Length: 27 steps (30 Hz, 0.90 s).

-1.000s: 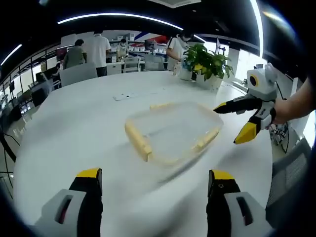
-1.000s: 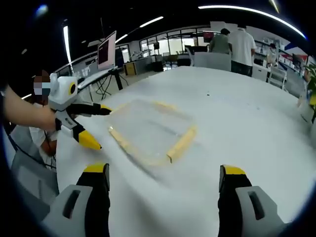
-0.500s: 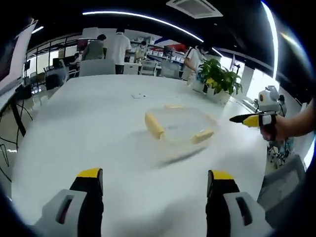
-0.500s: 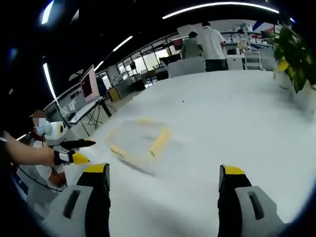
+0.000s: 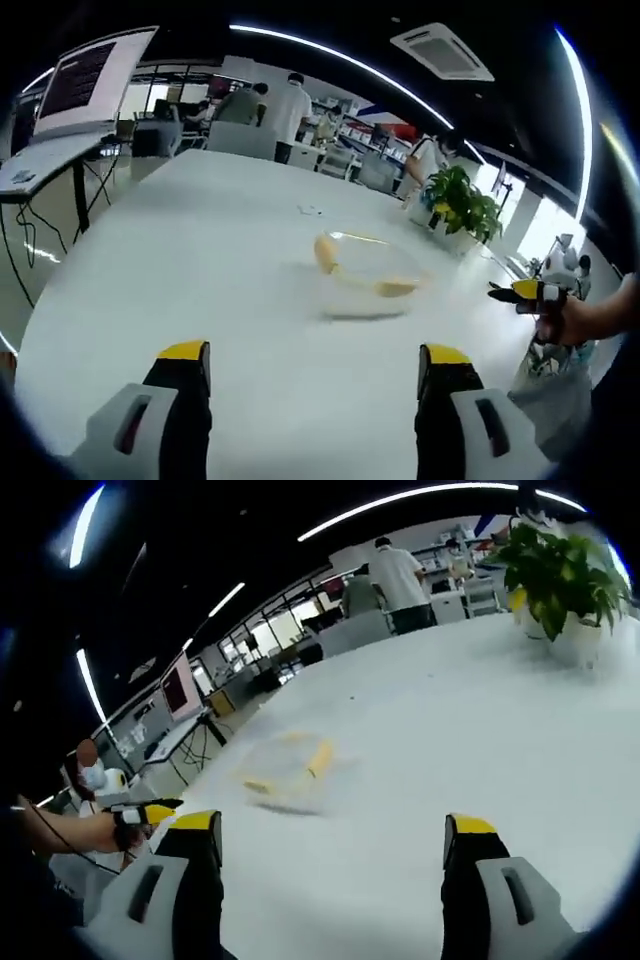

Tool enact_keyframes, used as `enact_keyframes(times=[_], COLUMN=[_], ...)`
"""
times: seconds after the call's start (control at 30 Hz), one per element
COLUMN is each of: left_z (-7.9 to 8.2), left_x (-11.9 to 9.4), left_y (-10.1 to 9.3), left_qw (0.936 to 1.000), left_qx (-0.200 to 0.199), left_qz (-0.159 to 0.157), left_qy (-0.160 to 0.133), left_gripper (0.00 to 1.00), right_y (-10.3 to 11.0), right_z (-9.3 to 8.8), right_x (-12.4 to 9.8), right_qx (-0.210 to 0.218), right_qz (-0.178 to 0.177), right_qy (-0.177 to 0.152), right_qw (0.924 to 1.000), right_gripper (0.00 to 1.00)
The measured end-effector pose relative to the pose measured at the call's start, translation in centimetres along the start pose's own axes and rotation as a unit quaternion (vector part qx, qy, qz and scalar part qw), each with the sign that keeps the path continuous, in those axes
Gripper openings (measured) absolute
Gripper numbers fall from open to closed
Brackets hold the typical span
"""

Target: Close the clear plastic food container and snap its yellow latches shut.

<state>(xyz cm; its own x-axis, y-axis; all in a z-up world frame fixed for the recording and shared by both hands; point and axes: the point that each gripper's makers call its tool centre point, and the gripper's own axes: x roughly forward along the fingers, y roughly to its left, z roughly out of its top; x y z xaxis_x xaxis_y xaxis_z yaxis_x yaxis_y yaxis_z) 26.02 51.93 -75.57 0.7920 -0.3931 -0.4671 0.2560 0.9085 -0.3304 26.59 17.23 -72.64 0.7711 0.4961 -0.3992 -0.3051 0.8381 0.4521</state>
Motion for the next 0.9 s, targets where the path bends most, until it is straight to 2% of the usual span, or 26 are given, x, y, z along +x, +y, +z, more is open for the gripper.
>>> enact_keyframes(times=[0.07,0.27,0.43,0.57,0.77,0.83,0.9], left_z=[0.4,0.1,-0.1,-0.2,0.5,0.0,-0.3], left_x=[-0.9,-4.1,-5.6,-6.2,-6.1,-5.8,-5.4], left_y=[0.0,-0.7,-1.4,-1.6,-1.6,-1.9,-2.4], left_qw=[0.9998,0.9986,0.9972,0.9968,0.9949,0.9961,0.9969], left_qx=[-0.01,-0.033,-0.04,-0.04,-0.035,-0.015,0.005], left_qz=[0.005,0.02,0.031,0.035,0.05,0.054,0.049], left_qy=[-0.013,-0.038,-0.054,-0.06,-0.08,-0.069,-0.061], left_gripper=[0.81,0.77,0.79,0.79,0.79,0.79,0.78], right_y=[0.0,1.5,3.5,4.9,5.5,5.2,5.8], right_z=[0.3,0.1,-0.2,-0.3,-1.0,-1.5,-1.5], right_x=[-1.1,-4.0,-5.1,-5.6,-5.6,-5.3,-5.1], right_qx=[0.022,0.036,-0.002,-0.057,-0.053,-0.043,-0.06], right_qz=[-0.003,-0.005,0.004,0.015,0.022,0.012,0.02], right_qy=[-0.02,-0.058,-0.08,-0.079,-0.079,-0.065,-0.065], right_qw=[0.9995,0.9977,0.9968,0.9952,0.9953,0.9969,0.9959], right_gripper=[0.9,0.93,0.95,0.94,0.93,0.91,0.9])
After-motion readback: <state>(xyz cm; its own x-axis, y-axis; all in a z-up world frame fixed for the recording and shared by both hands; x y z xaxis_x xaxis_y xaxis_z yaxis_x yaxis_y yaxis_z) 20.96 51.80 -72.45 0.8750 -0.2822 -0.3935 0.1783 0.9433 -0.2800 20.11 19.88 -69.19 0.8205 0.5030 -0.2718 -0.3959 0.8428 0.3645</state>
